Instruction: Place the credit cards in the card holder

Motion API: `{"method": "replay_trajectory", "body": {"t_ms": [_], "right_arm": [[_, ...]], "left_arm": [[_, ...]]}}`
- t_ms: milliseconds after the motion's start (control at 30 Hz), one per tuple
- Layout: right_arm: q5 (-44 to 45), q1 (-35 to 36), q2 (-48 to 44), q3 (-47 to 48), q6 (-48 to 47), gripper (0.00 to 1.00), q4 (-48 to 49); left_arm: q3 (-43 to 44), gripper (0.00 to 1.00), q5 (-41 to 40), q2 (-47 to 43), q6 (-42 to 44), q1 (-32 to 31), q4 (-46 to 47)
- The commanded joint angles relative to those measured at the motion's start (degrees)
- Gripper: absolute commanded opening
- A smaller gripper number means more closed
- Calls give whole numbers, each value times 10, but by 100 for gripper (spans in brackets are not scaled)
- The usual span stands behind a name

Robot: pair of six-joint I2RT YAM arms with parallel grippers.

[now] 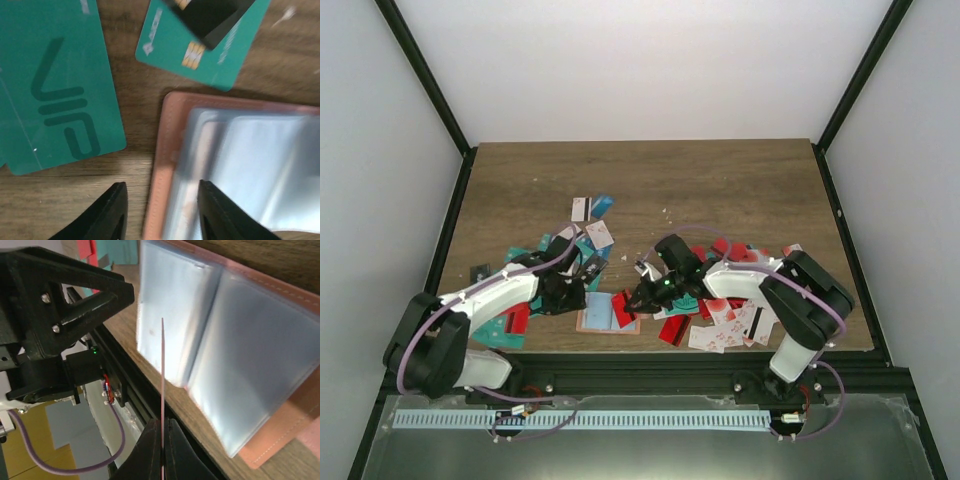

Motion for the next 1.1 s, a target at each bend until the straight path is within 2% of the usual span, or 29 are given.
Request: {"method": "replay_trajectory", "body": {"t_ms": [0, 100, 233, 633, 1067], "right_arm": [[2, 4, 28, 37, -36, 1, -46], [0, 4, 38, 43, -48, 1, -55], [-1, 3, 50, 47, -64, 1, -68], [7, -8, 51, 43, -77, 1, -85], [11, -17, -4, -3, -55, 1, -63]], "left_arm": [[-28, 36, 28, 25, -6, 2, 42], [-33, 28, 46, 38, -3, 2, 57], [-39, 22, 55, 46, -8, 0, 66], [-41, 15, 61, 60, -10, -3, 65], [-42, 12, 58, 61, -13, -6, 60]]}}
